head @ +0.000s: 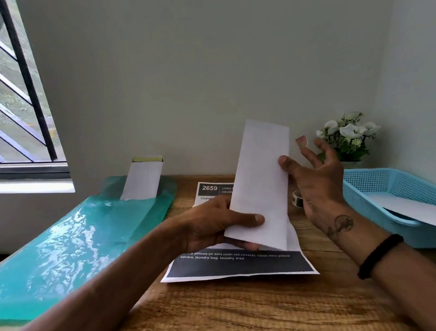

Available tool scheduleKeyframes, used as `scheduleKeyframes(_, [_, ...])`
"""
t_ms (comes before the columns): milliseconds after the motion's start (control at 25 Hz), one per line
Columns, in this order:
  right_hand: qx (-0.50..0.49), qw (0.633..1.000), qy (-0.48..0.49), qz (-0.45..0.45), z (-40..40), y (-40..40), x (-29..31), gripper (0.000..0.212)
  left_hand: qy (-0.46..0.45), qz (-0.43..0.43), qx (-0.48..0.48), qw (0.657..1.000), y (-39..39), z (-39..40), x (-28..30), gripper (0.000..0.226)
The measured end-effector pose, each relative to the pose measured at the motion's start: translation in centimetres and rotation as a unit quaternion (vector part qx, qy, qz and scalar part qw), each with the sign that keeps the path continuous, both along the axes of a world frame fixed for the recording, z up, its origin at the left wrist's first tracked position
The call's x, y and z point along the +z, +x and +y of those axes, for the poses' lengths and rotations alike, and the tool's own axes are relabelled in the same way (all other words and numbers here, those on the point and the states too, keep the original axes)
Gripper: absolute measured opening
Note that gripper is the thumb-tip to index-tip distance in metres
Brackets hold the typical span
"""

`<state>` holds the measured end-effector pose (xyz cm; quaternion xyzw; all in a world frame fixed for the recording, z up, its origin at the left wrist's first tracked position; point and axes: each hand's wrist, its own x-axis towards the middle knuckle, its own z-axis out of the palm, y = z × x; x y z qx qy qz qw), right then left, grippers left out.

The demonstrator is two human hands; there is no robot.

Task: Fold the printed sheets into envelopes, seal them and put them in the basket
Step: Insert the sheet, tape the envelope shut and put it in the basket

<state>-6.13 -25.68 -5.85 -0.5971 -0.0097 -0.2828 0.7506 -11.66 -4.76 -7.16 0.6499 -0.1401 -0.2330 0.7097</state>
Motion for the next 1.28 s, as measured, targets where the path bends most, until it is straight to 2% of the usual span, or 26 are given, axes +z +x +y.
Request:
scheduleKeyframes(160, [-0.035,0.994,-0.093,-0.054,0.3,-1.2,0.9,0.063,-0.091,-0.008,0.135,0.987,1.0,1.0,0.5,0.026])
scheduleKeyframes(320, [0.066,0.969,-0.235,-0.051,1.1,-2.4,1.2,0.051,-0.157,-0.015,0.206,0.966,1.4,2.0,1.4,0.018])
scheduleKeyframes(440, [0.133,0.943,-0.302,-0.033,1.7,-2.9,0.8,0.050,-0.156,-0.032,0.211,0.964,1.3,1.9,1.5,0.021])
scheduleKeyframes(640, [0.091,0.919,-0.379,-0.056,1.9,-3.0,0.2,0.052,-0.136,-0.035,0.207,0.968,1.4,1.8,1.1,0.021])
scheduleKeyframes(1080, [0.056,0.893,-0.431,-0.112,2.2,-3.2,0.1,0.054,-0.158,-0.013,0.207,0.966,1.7,1.9,1.2,0.021])
scheduleKeyframes(1280, [0.041,0.877,-0.459,-0.138,2.2,-3.3,-0.1,0.049,-0.109,-0.073,0.164,0.978,1.3,1.8,1.0,0.044])
